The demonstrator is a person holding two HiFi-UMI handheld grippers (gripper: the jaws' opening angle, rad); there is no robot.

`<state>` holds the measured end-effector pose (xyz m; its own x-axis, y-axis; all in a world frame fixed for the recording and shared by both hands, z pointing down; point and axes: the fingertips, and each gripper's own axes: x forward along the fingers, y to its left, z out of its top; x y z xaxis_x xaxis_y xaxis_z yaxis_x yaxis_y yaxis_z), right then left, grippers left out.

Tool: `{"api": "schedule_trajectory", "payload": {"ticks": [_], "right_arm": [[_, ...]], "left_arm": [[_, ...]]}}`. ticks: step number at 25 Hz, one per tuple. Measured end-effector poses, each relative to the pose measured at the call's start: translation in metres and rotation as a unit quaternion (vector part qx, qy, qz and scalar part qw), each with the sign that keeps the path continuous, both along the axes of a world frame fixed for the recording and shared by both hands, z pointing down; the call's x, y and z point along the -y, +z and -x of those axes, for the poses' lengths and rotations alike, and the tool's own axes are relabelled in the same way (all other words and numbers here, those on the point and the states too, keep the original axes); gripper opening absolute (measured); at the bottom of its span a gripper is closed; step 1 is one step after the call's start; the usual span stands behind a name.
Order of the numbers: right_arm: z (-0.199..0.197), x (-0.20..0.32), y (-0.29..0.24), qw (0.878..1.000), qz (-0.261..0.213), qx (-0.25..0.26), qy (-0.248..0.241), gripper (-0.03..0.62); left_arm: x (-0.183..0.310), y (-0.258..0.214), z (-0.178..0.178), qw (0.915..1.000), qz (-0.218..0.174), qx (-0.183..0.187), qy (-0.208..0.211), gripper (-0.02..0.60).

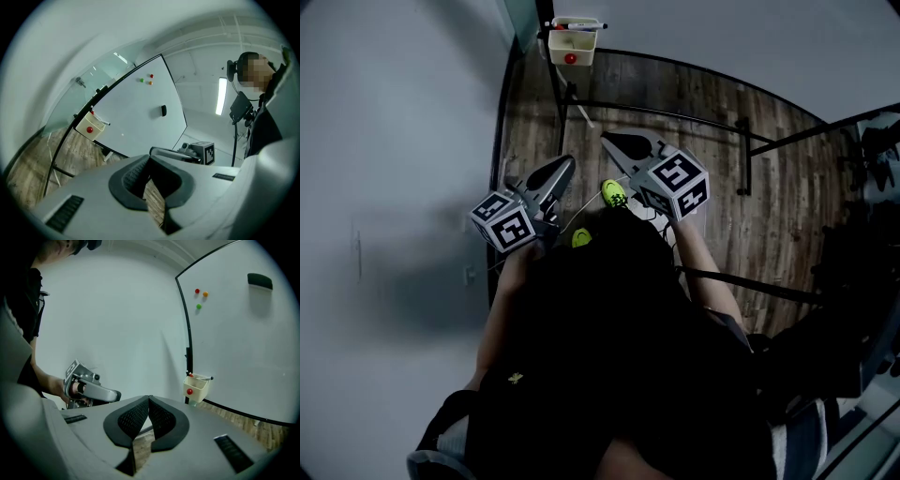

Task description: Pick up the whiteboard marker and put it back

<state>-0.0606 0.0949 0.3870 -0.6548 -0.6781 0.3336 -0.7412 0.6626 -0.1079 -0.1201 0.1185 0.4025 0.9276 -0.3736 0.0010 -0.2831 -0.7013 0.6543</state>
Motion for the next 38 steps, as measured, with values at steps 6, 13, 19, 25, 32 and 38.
{"api": "schedule_trajectory", "payload": {"ticks": [6,13,19,25,32,38], "right_arm": [[-0.019,0.034,0.008,1.0,0.008,0.009,-0.021,0.005],[-0.046,0.075,0.016,0.999,0.022,0.014,-0.043,0.005],[-0.069,0.11,0.023,0.997,0.029,0.019,-0.065,0.005],[-0.081,0.143,0.025,0.995,0.033,0.019,-0.091,0.005],[-0.093,0.172,0.033,0.992,0.026,0.02,-0.125,0.005],[-0.099,0.194,0.038,0.99,0.025,0.018,-0.135,0.005]], "left_arm": [[0.031,0.002,-0.017,0.9995,0.005,0.004,-0.03,0.003],[0.07,0.008,-0.047,0.9987,0.018,0.015,-0.046,0.003],[0.102,0.013,-0.074,0.9974,0.023,0.021,-0.066,0.003],[0.129,0.01,-0.091,0.9952,0.028,0.029,-0.09,0.003],[0.152,0.018,-0.105,0.9904,0.024,0.041,-0.13,0.003],[0.165,0.015,-0.111,0.9871,0.027,0.045,-0.151,0.003]]}}
